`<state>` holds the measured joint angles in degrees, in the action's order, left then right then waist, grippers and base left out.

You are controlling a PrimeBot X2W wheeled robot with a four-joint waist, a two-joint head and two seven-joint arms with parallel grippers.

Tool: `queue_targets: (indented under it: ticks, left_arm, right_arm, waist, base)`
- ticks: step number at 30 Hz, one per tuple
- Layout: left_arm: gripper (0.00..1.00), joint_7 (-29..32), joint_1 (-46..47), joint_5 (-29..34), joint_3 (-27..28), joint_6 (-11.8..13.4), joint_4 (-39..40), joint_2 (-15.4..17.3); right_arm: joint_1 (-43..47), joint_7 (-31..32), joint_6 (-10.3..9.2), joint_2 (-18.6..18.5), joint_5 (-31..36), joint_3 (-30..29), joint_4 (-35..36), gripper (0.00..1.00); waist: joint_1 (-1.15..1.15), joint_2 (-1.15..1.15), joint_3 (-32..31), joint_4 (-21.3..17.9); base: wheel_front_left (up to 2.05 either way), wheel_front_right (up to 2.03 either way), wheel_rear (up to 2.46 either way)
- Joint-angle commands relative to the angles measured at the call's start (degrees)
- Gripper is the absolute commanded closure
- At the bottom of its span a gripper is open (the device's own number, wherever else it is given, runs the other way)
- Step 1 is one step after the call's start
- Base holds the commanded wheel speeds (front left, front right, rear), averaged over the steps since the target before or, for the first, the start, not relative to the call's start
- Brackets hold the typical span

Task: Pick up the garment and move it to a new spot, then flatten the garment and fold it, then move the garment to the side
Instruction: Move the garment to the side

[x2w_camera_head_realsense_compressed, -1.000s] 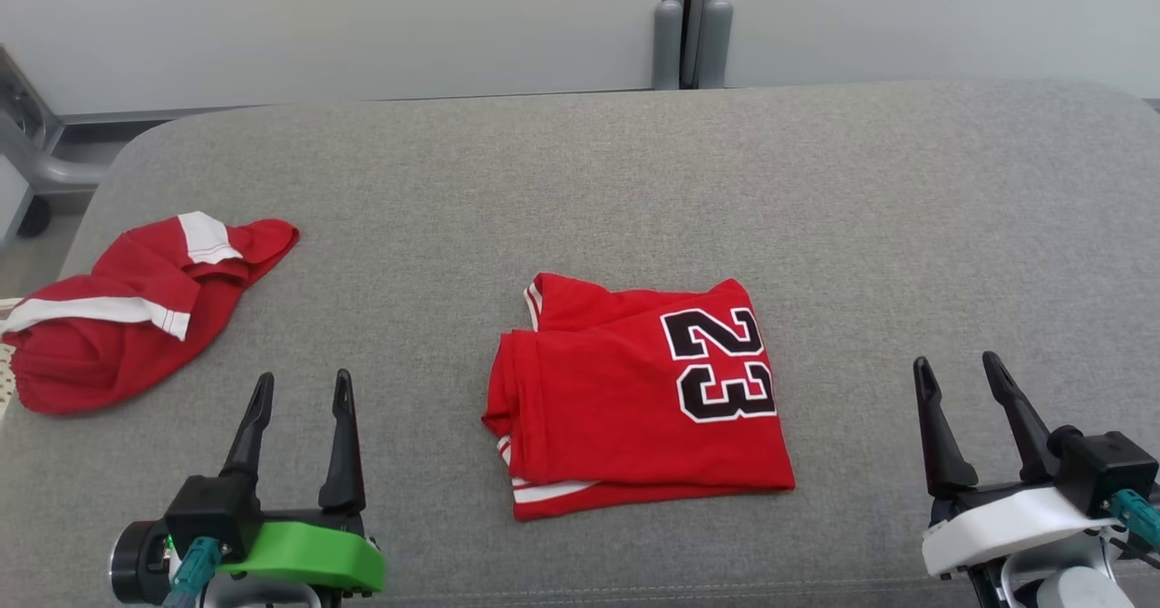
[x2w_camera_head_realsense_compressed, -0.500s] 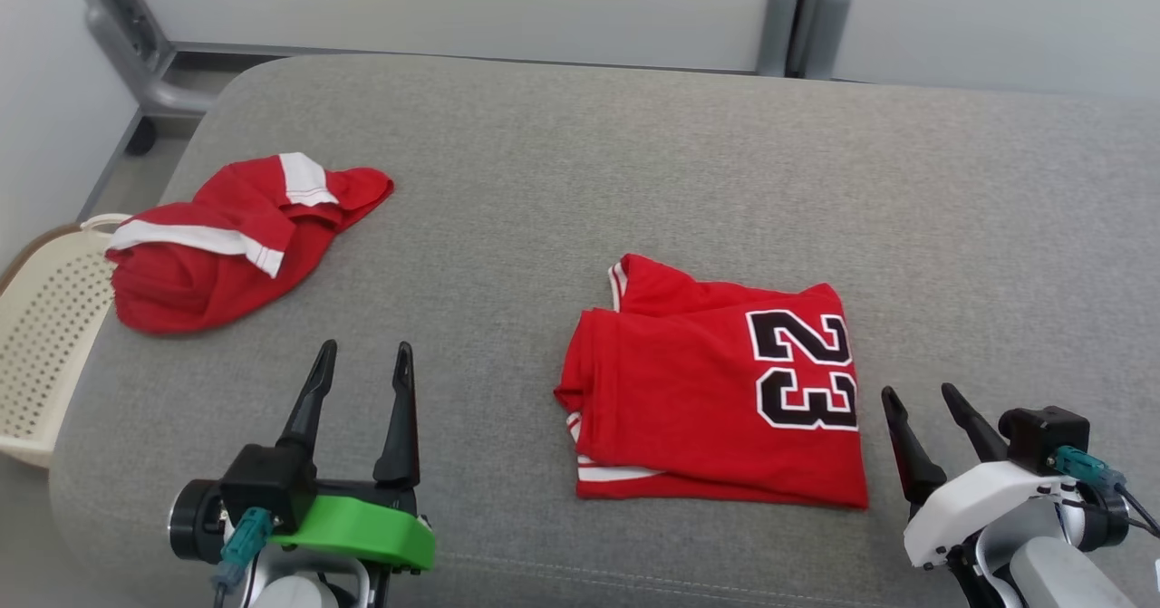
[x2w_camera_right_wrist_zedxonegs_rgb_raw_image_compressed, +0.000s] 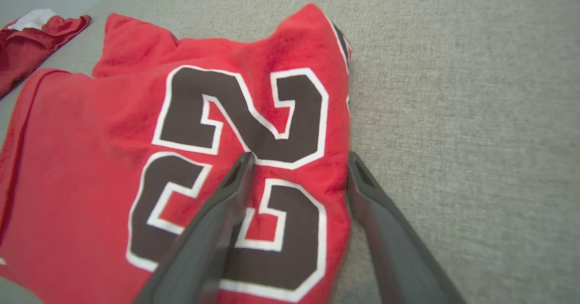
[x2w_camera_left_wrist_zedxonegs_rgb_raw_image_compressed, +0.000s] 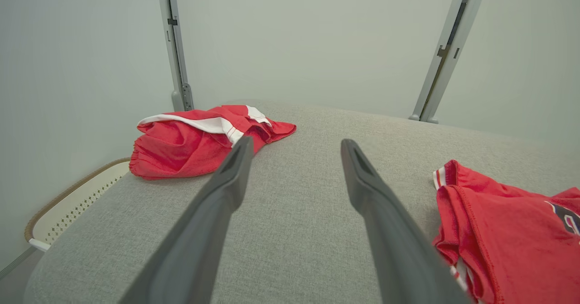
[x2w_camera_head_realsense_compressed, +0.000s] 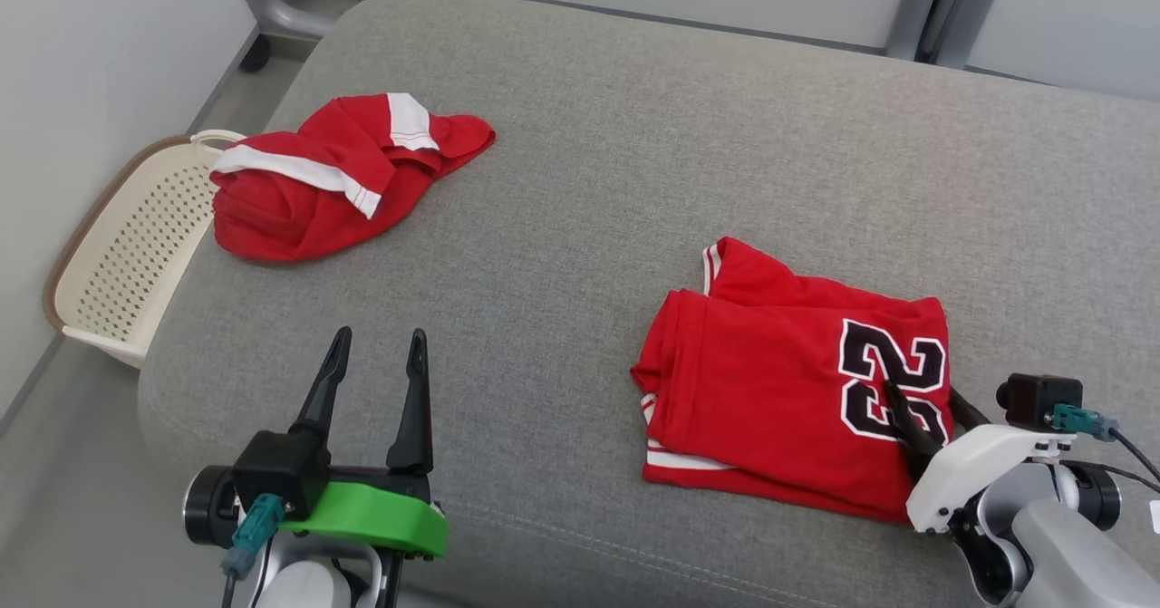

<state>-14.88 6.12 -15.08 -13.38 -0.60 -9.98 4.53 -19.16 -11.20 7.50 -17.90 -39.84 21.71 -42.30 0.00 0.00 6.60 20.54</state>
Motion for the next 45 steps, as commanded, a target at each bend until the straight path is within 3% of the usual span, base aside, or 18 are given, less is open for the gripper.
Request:
queue_targets:
  ticks: [1, 2, 12, 19, 30, 36, 45]
  left_arm:
    - [0.0, -0.3, 0.8, -0.3, 0.1, -0.2, -0.1, -0.2]
    - [0.0, -0.3, 0.7, -0.2, 0.2, -0.1, 0.0, -0.2]
    - [0.0, -0.3, 0.5, 0.8, 1.6, -0.5, 2.4, -0.2]
    - [0.0, -0.3, 1.4, 1.7, 2.3, -0.9, 3.8, 0.5]
    - [0.0, -0.3, 3.7, 3.1, 1.9, -1.4, 4.8, 2.2]
    - [0.0, 0.2, 5.6, 3.6, 1.4, -1.5, 5.5, 2.9]
    - [0.0, 1.1, 8.3, 4.3, 0.2, -1.9, 7.5, 3.6]
  right_arm:
    - [-0.8, 0.2, -0.02, -0.5, -1.0, 0.7, -0.5, 0.71]
    - [-1.1, 0.3, -0.02, -0.7, -1.6, 1.3, -0.9, 1.0]
    - [-3.4, -2.8, -0.07, -2.6, -2.3, 4.8, -0.9, 1.0]
    - [-3.2, -4.0, -0.06, -3.0, 2.0, 4.7, 1.1, 1.0]
    - [-1.3, -4.0, -0.05, -1.0, 6.8, -0.7, 6.2, 1.0]
    - [-2.9, -4.0, -0.05, -0.7, 8.6, -2.1, 7.8, 1.0]
    - [-11.5, -4.0, -0.05, -3.1, 10.7, -3.8, 6.3, 1.0]
  waist:
    - [0.0, 0.0, 0.8, 0.8]
    - [0.0, 0.0, 0.9, 0.7]
    - [0.0, 0.0, 2.0, -5.4]
    - [0.0, 0.0, 3.5, -14.7]
    - [0.0, 0.0, 6.8, -28.3]
    - [0.0, 0.0, 8.7, -31.3]
    - [0.0, 0.0, 13.0, -32.0]
  base:
    - [0.0, 0.0, 0.0]
    - [0.0, 0.0, 0.0]
    - [0.0, 0.0, 0.0]
    - [0.0, 0.0, 0.0]
    - [0.0, 0.0, 0.0]
    - [0.0, 0.0, 0.0]
    - [0.0, 0.0, 0.0]
